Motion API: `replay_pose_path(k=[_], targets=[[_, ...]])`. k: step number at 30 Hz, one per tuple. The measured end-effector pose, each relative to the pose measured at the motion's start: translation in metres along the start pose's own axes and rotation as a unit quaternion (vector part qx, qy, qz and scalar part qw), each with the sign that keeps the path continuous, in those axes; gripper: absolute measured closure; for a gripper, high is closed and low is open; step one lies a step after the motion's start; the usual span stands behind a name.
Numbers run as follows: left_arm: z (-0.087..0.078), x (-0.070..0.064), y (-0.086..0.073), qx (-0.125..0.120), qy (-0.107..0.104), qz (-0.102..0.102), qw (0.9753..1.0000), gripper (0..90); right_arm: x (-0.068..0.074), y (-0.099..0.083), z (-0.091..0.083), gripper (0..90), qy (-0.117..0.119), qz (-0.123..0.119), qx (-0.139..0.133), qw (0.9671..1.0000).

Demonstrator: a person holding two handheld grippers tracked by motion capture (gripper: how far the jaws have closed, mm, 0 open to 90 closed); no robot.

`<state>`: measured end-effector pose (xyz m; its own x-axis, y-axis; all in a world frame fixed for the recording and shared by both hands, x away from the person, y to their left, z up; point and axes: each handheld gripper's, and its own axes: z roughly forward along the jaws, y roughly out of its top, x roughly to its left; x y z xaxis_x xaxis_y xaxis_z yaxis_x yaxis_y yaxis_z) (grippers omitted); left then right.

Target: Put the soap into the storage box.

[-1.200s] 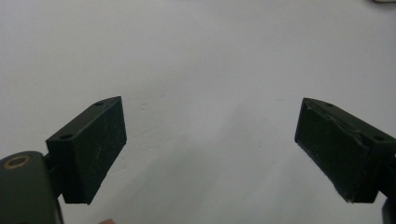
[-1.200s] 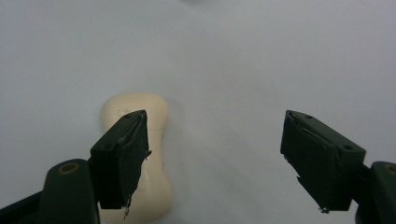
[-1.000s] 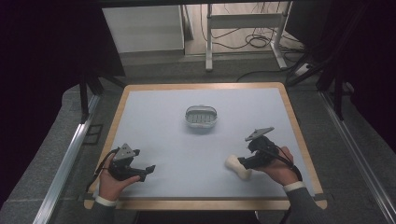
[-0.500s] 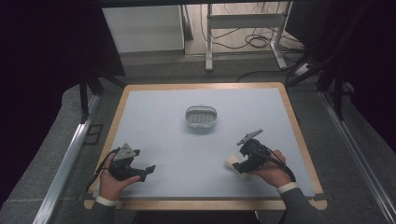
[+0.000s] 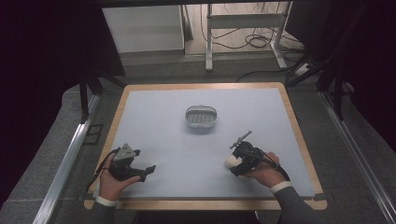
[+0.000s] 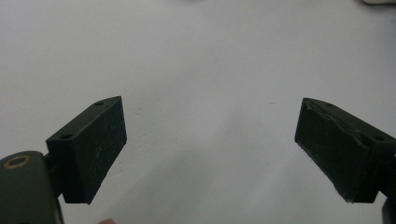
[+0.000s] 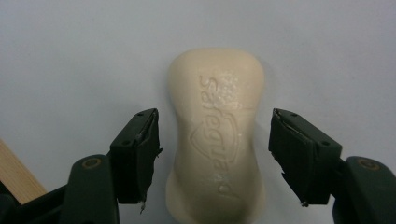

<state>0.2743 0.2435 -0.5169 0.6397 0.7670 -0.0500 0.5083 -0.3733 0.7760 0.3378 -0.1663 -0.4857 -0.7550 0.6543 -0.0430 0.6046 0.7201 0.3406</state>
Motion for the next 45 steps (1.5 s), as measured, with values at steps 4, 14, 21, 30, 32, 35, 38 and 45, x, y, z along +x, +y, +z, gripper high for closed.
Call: replay_pose_path(k=[4,14,21,30,32,35,38,45], targets=[[-0.002,0.000,0.001,-0.001,0.000,0.002,1.0000,9.6,0.000,0.001,0.005,37.7,-0.008,0.007,0.018,0.9998],[0.002,-0.001,0.000,0.002,0.001,0.002,1.0000,9.6,0.001,0.006,0.013,49.5,-0.006,0.010,0.043,0.9990],[-0.001,0.000,0.001,-0.006,0.002,0.004,1.0000,10.0,0.000,0.009,0.007,49.6,-0.003,0.002,0.035,0.9994],[0.001,-0.001,0.000,0.000,0.002,0.006,1.0000,9.9,-0.005,0.019,-0.011,49.6,-0.007,-0.007,0.014,0.9999],[0.002,-0.001,0.000,0.001,0.002,0.005,1.0000,9.9,-0.007,0.021,-0.013,49.6,-0.007,-0.008,0.007,0.9999],[0.002,0.000,0.000,0.002,0.002,0.006,1.0000,9.9,-0.009,0.024,-0.017,49.6,-0.006,-0.010,-0.001,0.9999],[0.002,0.000,0.000,0.003,0.002,0.006,1.0000,9.9,-0.009,0.028,-0.023,49.6,-0.007,-0.012,-0.015,0.9998],[0.003,0.000,0.000,0.006,0.002,0.006,1.0000,9.9,-0.011,0.039,-0.030,49.5,-0.009,-0.025,-0.025,0.9994]])
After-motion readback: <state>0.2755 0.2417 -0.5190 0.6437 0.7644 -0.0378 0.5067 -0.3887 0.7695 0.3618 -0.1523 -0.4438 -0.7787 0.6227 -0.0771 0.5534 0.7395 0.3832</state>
